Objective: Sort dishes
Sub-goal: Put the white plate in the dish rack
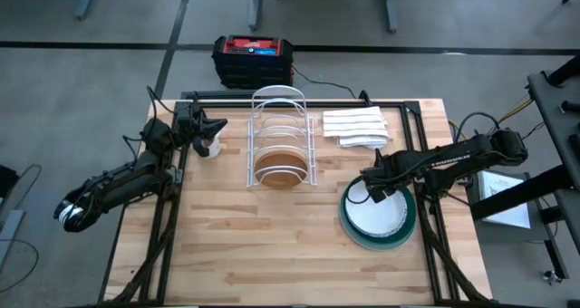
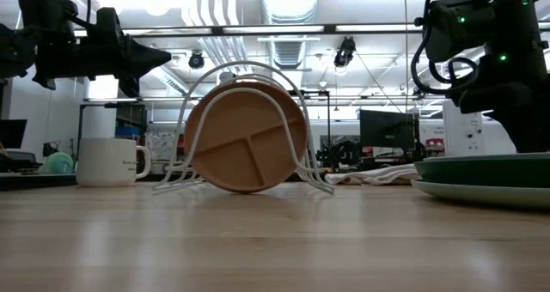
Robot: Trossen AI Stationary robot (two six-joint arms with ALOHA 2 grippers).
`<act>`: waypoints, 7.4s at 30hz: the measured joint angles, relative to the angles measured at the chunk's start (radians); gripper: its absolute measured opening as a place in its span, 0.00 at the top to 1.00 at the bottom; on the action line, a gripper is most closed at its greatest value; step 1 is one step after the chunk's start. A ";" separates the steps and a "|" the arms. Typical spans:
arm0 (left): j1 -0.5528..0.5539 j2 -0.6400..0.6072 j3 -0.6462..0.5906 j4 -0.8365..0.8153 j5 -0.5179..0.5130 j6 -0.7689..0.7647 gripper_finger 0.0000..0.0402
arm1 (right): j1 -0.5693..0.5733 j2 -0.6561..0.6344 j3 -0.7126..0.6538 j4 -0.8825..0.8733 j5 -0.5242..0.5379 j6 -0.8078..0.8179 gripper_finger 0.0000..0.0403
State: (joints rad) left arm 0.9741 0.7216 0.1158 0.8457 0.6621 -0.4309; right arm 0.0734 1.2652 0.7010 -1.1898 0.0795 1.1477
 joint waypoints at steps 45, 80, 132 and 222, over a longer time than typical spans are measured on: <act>0.000 0.001 0.000 0.025 0.000 0.004 1.00 | 0.270 0.000 0.107 0.160 -0.358 -0.011 1.00; 0.000 0.008 0.002 0.052 -0.008 -0.019 1.00 | 0.253 0.163 0.152 -0.206 -0.125 0.674 0.72; 0.000 0.014 0.002 0.052 -0.009 -0.018 1.00 | 0.253 0.129 -0.002 0.133 -0.079 0.620 0.90; 0.000 0.016 0.002 0.059 -0.016 -0.018 1.00 | 0.255 0.077 -0.034 0.094 -0.048 0.627 0.98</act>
State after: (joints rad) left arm 0.9741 0.7380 0.1177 0.9047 0.6462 -0.4486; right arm 0.3288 1.3421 0.6669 -1.0955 0.0319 1.7749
